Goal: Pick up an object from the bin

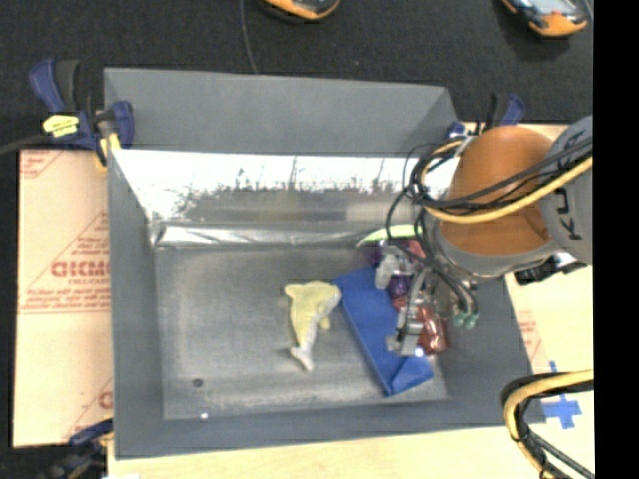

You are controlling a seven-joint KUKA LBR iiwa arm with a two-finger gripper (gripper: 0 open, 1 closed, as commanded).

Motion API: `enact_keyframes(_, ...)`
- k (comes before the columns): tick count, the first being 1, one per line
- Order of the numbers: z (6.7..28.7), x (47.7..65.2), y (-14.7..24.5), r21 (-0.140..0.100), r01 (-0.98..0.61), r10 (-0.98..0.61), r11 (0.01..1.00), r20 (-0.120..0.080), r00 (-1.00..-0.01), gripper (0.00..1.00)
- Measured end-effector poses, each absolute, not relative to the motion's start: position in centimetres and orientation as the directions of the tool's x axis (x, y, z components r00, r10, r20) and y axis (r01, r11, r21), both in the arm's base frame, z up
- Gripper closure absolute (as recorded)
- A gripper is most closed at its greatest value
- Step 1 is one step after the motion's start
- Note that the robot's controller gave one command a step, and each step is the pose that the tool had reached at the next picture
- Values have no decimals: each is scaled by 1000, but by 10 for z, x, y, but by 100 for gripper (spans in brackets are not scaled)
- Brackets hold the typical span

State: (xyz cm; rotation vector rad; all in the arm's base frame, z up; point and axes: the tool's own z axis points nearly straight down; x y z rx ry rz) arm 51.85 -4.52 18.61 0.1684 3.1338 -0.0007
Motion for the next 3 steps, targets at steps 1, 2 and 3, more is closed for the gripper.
enact_keyframes(1, 173, 515, -29, 0, 173, 173, 985, -4, -985, 0)
enact_keyframes(2, 112, 504, 25, 1, 127, 127, 992, -9, -992, 0)
enact_keyframes(3, 104, 571, 39, -3, 54, 54, 999, -15, -998, 0)
